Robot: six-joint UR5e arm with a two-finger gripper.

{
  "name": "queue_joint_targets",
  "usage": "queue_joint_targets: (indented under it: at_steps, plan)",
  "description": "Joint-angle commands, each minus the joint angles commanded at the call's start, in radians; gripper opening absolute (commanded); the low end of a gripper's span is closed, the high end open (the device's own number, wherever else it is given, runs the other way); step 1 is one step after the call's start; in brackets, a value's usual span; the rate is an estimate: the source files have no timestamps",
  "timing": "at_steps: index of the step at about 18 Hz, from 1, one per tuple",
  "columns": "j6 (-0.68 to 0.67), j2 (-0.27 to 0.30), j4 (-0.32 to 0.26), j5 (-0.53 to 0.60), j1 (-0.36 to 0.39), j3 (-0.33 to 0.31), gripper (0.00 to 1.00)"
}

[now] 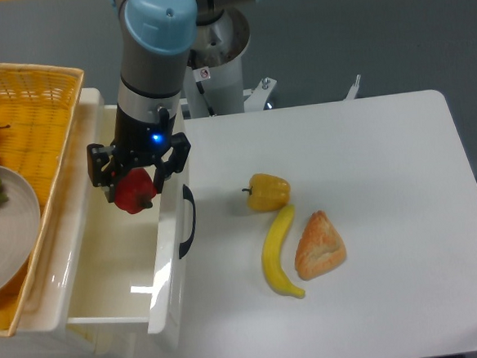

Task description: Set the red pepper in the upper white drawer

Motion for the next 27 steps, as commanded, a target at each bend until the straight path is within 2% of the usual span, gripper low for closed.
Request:
queue_joint_targets:
  at_steps: [27]
  plan:
    - [0.008, 0.011, -0.002, -0.031, 0.009, 0.002, 0.63]
